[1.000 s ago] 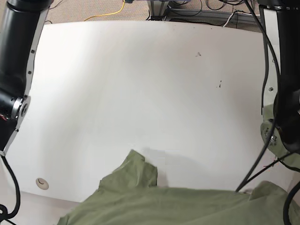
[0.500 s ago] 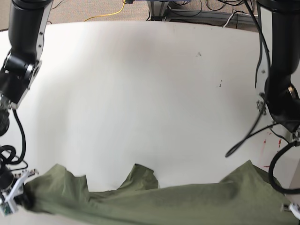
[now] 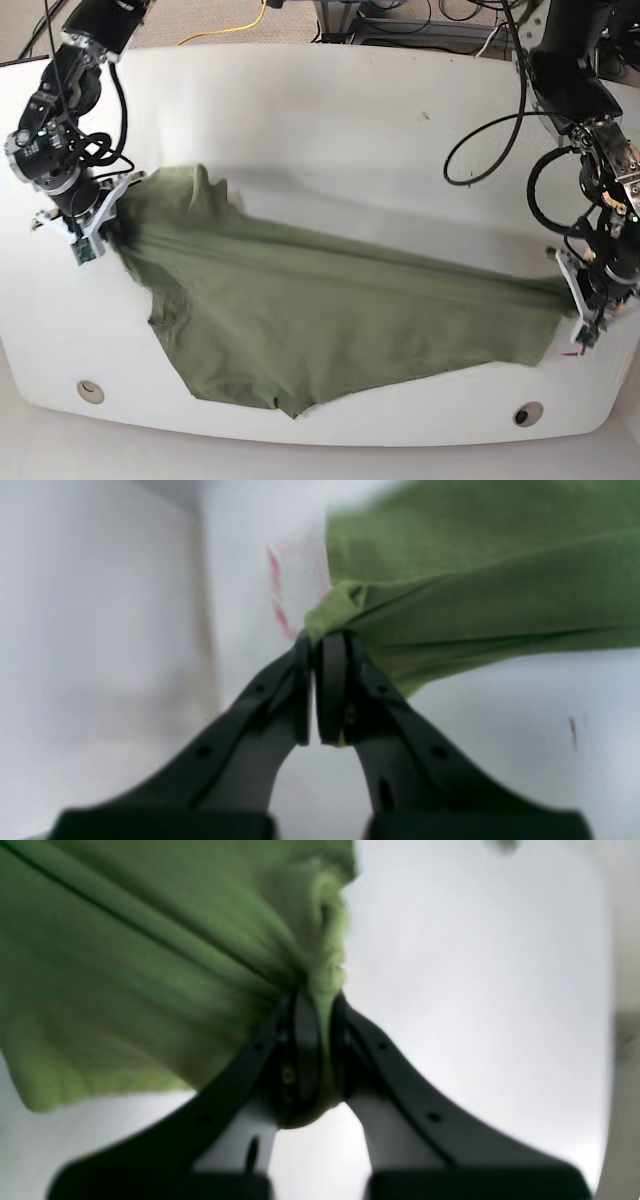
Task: Layout the t-shirt on the table in an organized manner, then fold the t-shirt properly
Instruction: 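Lift the shirt with both grippers and lay it flat across the table, then release the shirt and move both grippers to the shirt's side edges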
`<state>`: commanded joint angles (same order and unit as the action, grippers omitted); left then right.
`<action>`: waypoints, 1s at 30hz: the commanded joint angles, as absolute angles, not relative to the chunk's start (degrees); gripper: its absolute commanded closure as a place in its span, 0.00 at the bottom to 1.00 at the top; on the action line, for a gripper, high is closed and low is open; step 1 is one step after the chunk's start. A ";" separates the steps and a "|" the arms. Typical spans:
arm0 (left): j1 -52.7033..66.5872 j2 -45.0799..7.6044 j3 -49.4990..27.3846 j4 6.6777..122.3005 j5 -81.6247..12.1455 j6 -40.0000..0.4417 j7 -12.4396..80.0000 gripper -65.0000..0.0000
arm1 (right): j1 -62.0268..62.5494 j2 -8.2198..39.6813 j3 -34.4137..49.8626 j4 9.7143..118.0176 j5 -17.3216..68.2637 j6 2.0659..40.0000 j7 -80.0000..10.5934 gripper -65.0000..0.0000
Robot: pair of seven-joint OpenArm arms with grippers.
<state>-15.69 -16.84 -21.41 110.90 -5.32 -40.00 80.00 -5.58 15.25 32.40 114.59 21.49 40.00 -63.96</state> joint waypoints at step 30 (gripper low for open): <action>8.13 -18.86 -24.84 110.90 -5.32 -40.00 80.00 1.00 | -25.71 10.77 33.71 114.68 21.32 40.00 -61.05 0.77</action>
